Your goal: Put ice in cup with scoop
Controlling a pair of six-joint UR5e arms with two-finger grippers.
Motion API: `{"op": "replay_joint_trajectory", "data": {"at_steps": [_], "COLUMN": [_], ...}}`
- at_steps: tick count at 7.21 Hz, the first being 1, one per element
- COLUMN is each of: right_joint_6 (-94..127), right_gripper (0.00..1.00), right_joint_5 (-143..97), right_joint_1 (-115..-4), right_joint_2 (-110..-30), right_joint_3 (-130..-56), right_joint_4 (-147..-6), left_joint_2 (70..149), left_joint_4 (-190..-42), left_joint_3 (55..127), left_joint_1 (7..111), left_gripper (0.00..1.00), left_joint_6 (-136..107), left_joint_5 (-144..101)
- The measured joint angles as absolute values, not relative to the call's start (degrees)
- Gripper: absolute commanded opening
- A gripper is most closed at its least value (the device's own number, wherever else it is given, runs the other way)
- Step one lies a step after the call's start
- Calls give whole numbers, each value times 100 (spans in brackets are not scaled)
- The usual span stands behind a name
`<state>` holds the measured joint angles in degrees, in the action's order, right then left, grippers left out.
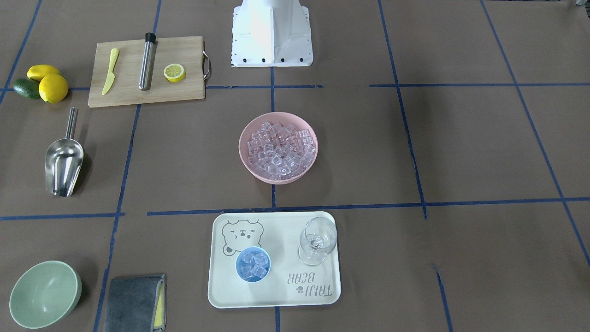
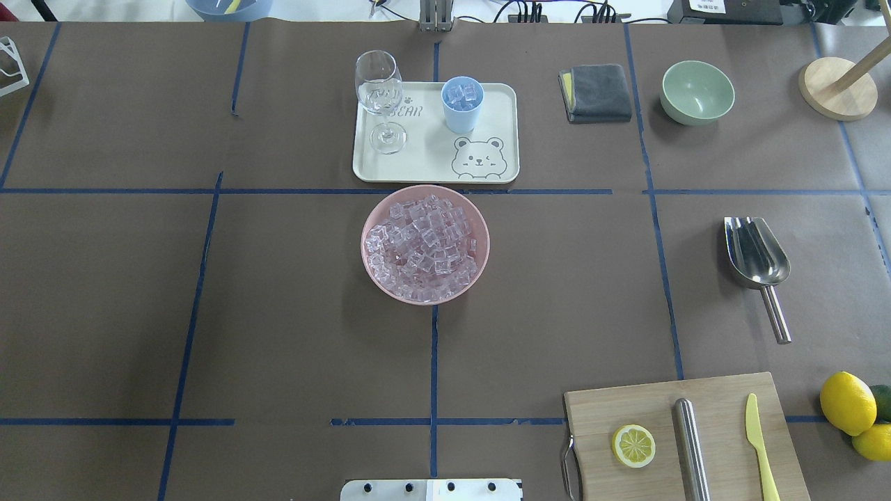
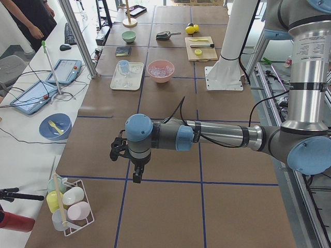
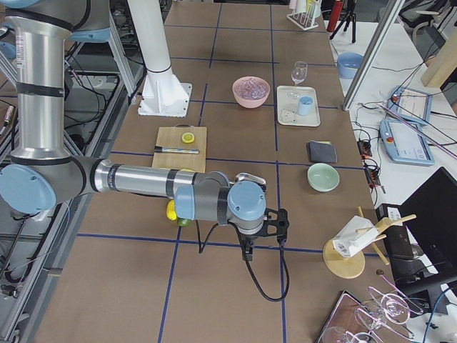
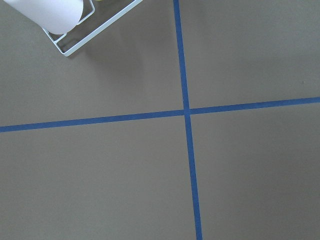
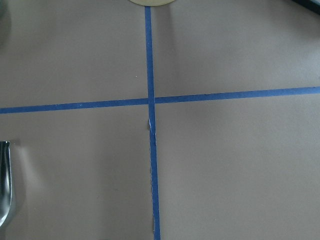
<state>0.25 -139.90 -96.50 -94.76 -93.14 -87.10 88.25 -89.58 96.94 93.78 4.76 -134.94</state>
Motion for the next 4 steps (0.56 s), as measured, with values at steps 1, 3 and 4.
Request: {"op": "replay_joint_trajectory", "data": {"at_steps": [1, 3, 4], "right_joint_6": [26, 32, 34], "right_gripper": [100, 100, 100], "right_joint_5": [-13991, -13994, -13996], "right_joint_1": [-9650, -9652, -9655], "right_joint_2": [-9471, -9466, -9466], "right_joint_3": [-9318, -9332, -9338], "right_joint_4": [-8710, -8710, -8710], "left_joint_2": [8825, 8822, 8820], "left_joint_4": [-8977, -9070, -9097], "left_joint_3": [9693, 9684, 9680], "left_joint_1": [9378, 9378, 9376], "left_gripper": [100, 100, 100], "left_joint_6": [475, 469, 469], "left_joint_5": [-13503, -13510, -13537]}}
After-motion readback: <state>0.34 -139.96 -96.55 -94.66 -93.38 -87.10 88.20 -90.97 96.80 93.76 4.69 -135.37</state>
